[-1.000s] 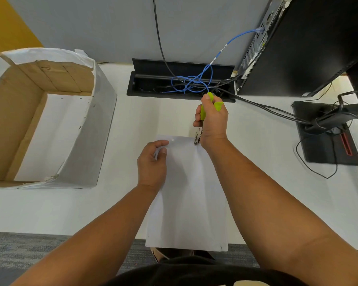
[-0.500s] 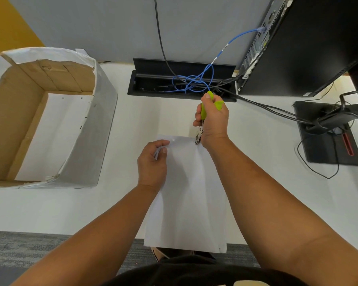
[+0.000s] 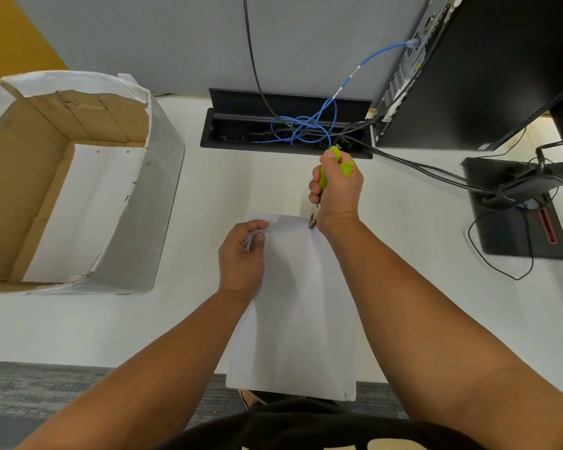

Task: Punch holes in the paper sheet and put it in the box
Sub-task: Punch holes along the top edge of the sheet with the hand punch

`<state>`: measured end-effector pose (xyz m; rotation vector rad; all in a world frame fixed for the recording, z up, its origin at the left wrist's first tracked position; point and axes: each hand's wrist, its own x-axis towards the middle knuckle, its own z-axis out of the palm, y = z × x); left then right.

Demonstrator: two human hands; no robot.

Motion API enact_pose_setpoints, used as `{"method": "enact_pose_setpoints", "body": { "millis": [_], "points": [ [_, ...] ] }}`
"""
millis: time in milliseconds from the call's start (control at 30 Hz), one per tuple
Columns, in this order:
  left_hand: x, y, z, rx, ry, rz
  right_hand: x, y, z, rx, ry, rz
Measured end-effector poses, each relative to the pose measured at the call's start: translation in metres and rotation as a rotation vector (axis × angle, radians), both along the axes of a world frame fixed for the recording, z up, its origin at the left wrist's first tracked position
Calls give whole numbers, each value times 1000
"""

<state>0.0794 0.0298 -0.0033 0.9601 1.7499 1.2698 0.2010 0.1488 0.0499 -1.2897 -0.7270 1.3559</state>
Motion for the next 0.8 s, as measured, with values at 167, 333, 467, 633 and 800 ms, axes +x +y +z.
{"method": "enact_pose_setpoints", "body": {
  "millis": [167, 333, 467, 633, 800],
  "points": [
    [1, -3, -3, -5, 4, -19, 3, -3, -8, -36, 17, -21],
    [2, -3, -7, -8, 23, -37, 6, -4, -14, -48, 28, -28],
    [3, -3, -9, -16, 30, -44, 8, -4, -16, -52, 31, -36],
    [4, -1, -9, -27, 35, -38, 9, -4, -15, -48, 26, -35],
    [4, 0, -6, -22, 27, -31, 9, -2, -12, -49, 35, -23]
  ]
}}
